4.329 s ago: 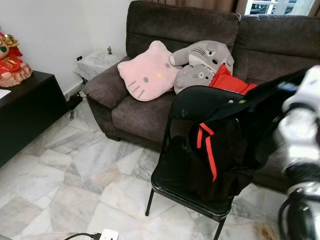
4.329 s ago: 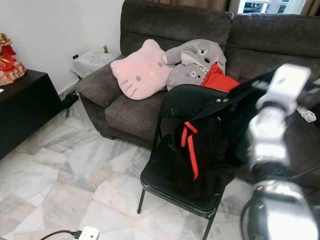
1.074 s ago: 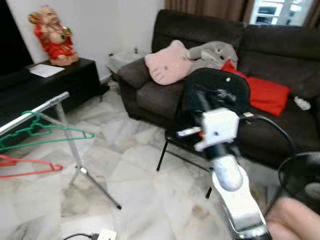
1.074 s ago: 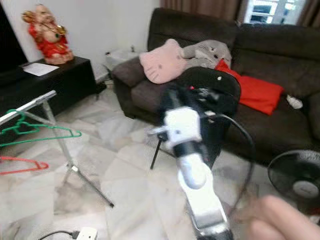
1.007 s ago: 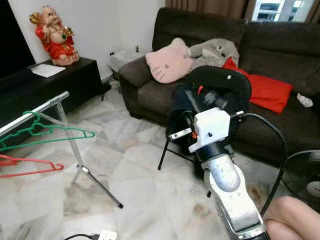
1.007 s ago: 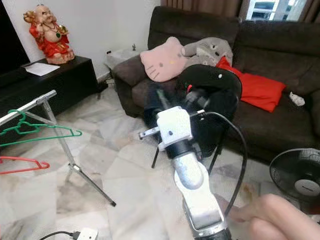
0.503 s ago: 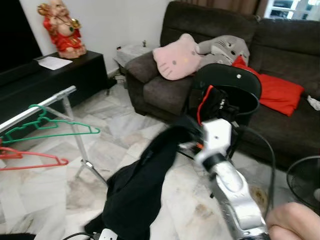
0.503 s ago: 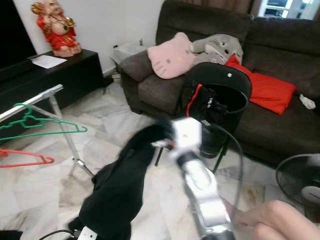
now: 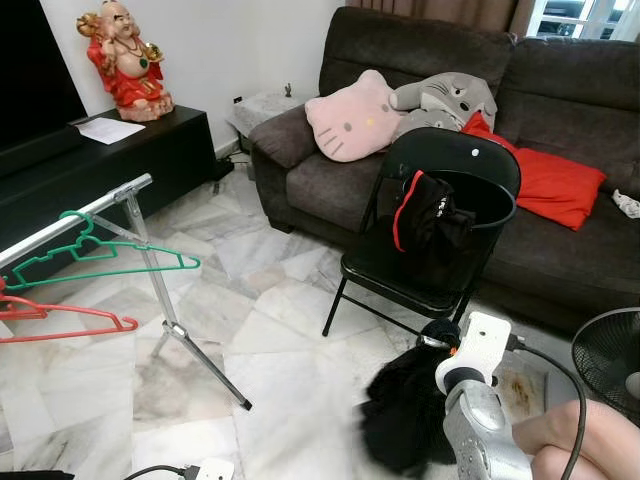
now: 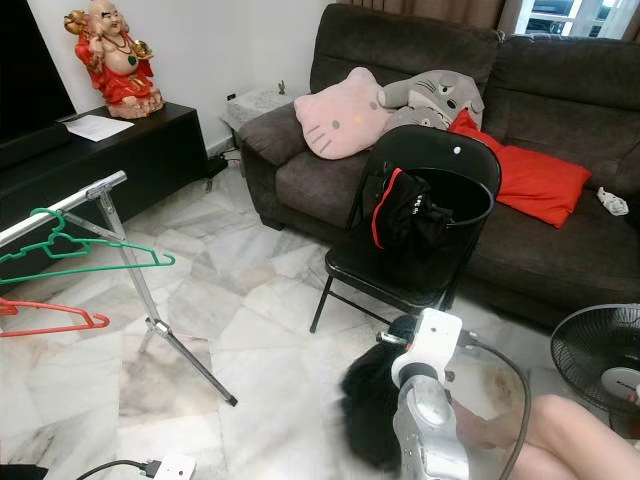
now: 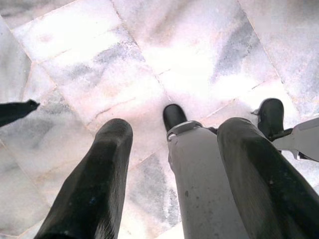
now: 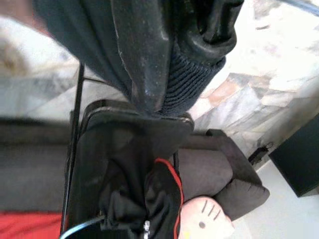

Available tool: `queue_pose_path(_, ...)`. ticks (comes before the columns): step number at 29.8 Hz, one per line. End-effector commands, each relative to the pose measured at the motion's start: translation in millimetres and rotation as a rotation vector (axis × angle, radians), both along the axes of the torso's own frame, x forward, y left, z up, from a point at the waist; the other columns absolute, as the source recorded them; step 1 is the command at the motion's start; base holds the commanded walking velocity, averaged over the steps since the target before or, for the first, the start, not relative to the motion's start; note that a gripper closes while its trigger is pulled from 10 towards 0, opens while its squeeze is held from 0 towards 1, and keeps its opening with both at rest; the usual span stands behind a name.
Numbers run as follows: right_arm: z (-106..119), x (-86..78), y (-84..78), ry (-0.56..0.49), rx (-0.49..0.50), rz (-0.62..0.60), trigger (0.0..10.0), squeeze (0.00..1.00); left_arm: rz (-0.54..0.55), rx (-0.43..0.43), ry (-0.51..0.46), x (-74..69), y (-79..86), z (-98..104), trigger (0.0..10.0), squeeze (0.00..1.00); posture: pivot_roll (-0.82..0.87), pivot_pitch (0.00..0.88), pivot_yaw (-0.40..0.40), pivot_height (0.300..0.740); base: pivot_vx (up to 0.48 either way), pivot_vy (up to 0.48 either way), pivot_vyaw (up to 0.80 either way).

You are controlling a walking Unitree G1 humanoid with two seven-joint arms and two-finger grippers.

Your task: Hang hanger

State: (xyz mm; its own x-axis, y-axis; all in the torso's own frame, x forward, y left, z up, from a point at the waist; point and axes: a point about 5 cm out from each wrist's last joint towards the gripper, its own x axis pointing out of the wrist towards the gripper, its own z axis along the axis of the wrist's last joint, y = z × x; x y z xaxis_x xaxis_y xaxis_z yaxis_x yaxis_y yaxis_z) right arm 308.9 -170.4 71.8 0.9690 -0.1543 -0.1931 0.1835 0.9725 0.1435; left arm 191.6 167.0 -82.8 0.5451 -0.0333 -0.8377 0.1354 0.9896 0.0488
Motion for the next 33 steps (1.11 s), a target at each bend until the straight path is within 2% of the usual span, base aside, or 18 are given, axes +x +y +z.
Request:
queue_pose_path(1, 17, 7.1, 5.9, -0.082, -0.015, 0.013, 10.0, 0.0, -0.003, 0.023, 0.021, -5.5, 4.6, -3, 10.0, 0.0, 0.01, 0.0, 0.037, 0.74, 0.0, 0.0, 0.8)
queue_pose_path(33, -3, -1.0, 2.7, -0.047, -0.046, 0.009, 10.0, 0.0, 0.022, 0.022, 0.016, -8.5, 3.2, -4, 10.0, 0.0, 0.0, 0.0, 0.02, 0.74, 0.0, 0.0, 0.8)
